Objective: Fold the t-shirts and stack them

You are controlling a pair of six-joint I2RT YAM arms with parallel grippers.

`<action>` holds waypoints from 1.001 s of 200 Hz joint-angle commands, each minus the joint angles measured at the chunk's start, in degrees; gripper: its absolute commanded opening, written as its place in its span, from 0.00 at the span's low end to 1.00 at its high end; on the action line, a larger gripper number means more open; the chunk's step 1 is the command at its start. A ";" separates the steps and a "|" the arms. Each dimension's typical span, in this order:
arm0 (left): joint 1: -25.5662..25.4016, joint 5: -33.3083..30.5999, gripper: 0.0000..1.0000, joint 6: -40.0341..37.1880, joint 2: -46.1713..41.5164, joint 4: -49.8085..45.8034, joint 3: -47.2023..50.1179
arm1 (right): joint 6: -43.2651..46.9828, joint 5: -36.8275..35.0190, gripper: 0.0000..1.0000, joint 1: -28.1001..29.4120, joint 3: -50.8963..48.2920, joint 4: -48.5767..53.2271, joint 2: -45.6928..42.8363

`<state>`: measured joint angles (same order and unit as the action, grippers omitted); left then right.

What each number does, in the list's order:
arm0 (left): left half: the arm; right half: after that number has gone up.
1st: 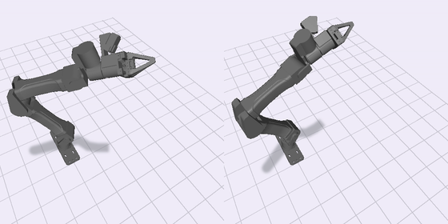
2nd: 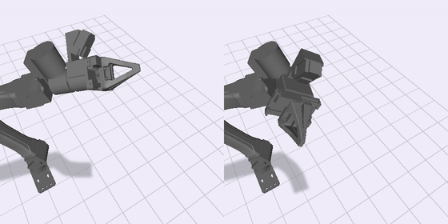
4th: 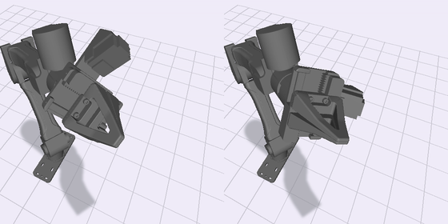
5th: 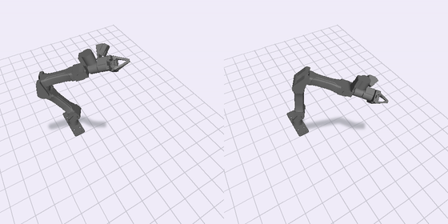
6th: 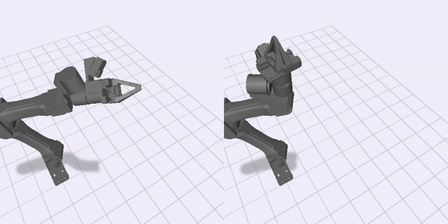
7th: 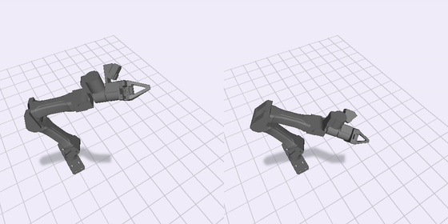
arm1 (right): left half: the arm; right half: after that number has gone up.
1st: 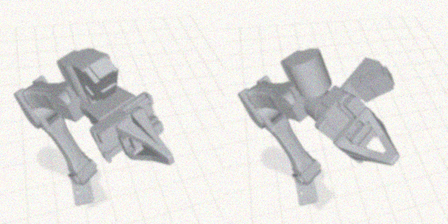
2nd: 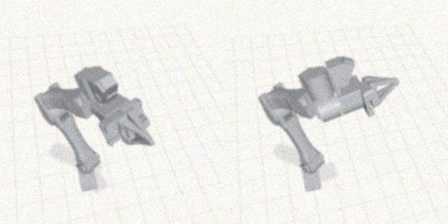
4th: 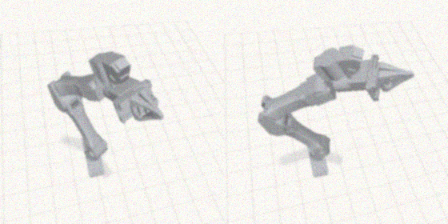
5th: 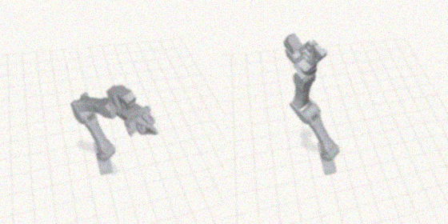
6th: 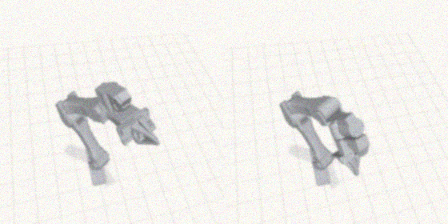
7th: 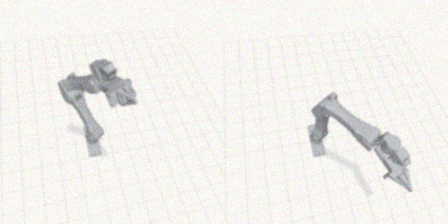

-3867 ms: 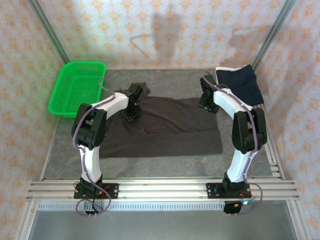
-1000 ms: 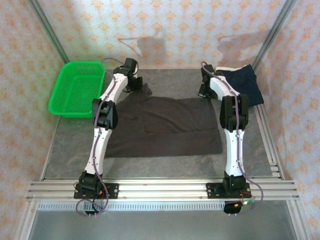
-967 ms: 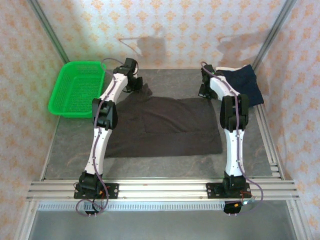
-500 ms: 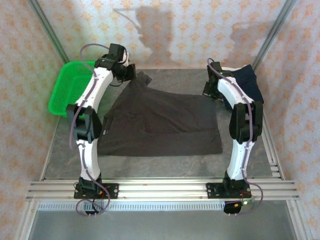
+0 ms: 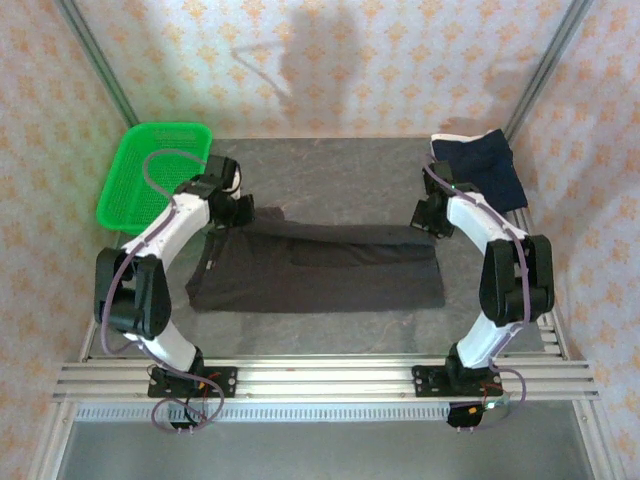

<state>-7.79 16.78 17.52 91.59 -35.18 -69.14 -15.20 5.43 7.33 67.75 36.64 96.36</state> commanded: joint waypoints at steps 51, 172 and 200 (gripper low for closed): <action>-4.10 -5.43 0.00 6.12 -10.70 7.28 15.79 | -1.25 -2.80 0.06 0.05 -6.17 -0.84 -2.58; -5.48 -4.90 0.68 9.53 -13.61 5.41 16.20 | -4.67 -2.78 0.46 0.05 -6.66 1.95 -3.86; -5.48 -3.60 0.72 7.04 -4.56 4.70 11.10 | -5.00 -1.97 0.47 0.05 -5.72 1.41 -2.25</action>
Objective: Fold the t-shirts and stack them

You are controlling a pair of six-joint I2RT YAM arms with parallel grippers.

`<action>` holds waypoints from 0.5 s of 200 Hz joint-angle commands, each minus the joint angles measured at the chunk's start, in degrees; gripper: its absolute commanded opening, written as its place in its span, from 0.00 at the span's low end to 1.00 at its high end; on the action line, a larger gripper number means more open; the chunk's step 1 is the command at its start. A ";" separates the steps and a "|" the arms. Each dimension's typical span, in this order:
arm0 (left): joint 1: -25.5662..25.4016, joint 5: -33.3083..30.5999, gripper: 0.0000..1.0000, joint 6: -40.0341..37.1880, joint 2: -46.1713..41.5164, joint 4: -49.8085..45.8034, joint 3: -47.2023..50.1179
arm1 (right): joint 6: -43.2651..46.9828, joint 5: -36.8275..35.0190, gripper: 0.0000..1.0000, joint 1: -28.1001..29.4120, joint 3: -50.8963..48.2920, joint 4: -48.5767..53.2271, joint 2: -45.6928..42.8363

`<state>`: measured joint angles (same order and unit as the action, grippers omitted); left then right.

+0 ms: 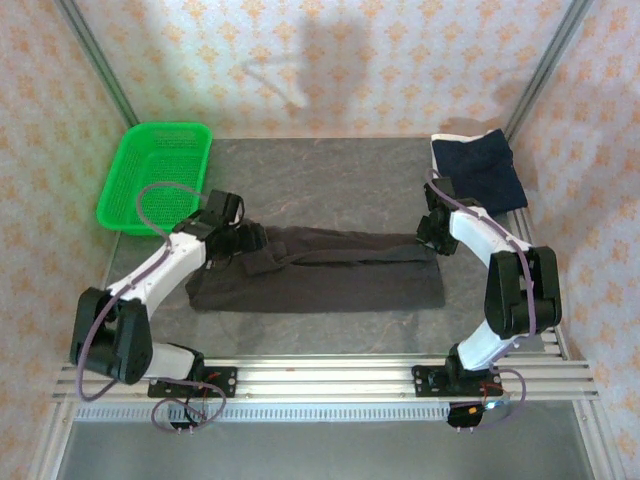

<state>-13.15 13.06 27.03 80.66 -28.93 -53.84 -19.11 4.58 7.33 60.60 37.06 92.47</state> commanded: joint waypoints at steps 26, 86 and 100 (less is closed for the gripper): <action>-0.14 1.79 0.67 -3.69 12.84 -1.55 -7.18 | -1.25 -0.05 0.42 0.05 2.13 -0.17 2.39; 0.31 0.55 0.00 -4.69 13.92 -5.67 -11.00 | -0.72 -1.60 0.00 0.05 4.73 1.94 1.93; 0.44 1.01 0.00 -5.22 14.15 -7.00 -13.81 | -0.10 -2.33 0.00 0.05 7.26 2.85 2.75</action>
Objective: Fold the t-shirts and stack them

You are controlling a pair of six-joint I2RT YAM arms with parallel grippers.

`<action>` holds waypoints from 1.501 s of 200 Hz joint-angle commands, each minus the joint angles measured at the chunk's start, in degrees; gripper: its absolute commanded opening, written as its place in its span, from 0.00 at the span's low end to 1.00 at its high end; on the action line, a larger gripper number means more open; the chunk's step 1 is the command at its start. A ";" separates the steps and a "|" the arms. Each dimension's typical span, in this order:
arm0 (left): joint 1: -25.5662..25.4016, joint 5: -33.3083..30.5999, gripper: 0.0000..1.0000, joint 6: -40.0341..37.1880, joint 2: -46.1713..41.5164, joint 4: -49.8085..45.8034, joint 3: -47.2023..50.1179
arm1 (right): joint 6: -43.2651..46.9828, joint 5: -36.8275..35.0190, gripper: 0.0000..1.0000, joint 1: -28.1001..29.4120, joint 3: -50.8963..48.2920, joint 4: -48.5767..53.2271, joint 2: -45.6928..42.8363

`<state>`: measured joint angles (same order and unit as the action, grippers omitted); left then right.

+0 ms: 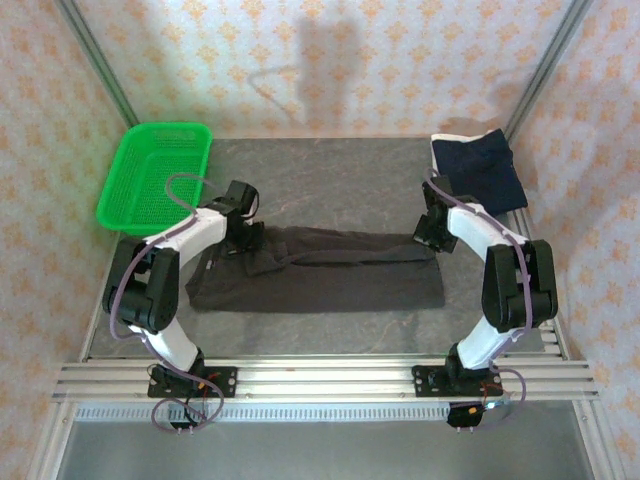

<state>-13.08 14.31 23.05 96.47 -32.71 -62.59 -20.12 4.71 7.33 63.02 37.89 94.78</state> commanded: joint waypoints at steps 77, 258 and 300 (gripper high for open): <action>3.27 -1.31 0.00 -6.69 7.95 -9.16 -29.04 | 4.96 -0.31 0.00 -3.24 20.13 1.96 11.09; 4.72 -7.89 0.00 -4.71 4.67 -5.59 -24.57 | 8.74 2.43 0.00 -7.70 30.16 2.15 9.27; 4.49 -5.18 0.00 -2.16 -0.41 -2.34 -17.57 | 8.58 3.85 0.00 -7.89 22.91 -0.81 7.84</action>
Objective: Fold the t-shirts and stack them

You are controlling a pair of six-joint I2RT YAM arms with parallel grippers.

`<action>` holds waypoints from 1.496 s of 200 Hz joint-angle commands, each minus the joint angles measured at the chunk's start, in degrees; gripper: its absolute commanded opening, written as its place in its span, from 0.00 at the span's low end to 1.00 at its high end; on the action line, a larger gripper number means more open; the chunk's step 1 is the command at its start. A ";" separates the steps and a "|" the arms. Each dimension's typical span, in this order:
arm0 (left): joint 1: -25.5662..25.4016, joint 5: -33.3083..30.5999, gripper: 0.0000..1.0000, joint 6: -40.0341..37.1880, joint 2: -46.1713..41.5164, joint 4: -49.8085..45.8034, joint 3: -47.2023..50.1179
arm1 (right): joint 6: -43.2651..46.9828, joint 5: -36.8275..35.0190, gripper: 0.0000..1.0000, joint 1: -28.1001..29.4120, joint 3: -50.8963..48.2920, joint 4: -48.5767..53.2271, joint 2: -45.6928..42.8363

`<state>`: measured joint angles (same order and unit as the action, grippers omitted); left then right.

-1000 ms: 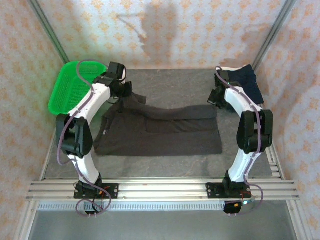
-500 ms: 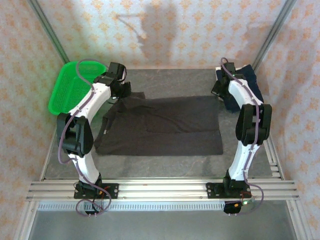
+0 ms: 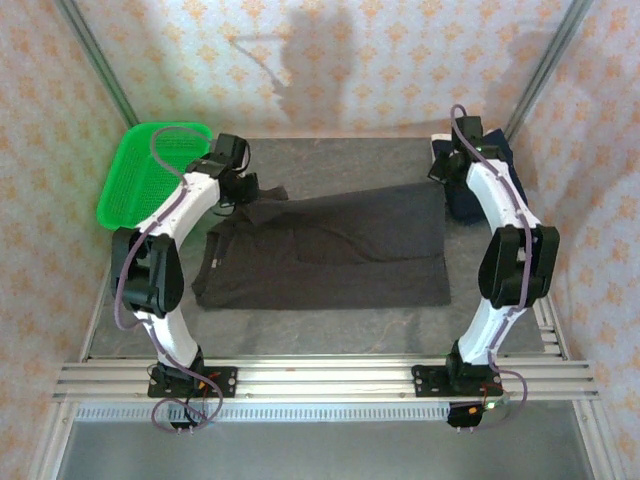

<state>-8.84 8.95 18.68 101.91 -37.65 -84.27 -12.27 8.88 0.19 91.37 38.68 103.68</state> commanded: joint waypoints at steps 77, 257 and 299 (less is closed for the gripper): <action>-8.22 -4.82 0.00 9.02 -21.15 8.49 29.85 | -1.26 0.02 0.01 -0.75 -23.76 -5.04 -6.08; -10.58 -4.38 0.64 12.52 -25.07 4.44 31.16 | -7.54 1.20 0.38 4.34 -31.54 -5.43 -15.24; -10.89 -0.64 0.53 6.32 -8.97 1.62 20.00 | -8.53 -2.30 0.31 5.53 -28.22 -4.22 -3.72</action>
<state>-19.14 6.90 29.23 86.87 -32.14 -60.86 -19.18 9.67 6.04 62.06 33.50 95.70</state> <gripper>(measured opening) 0.577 0.328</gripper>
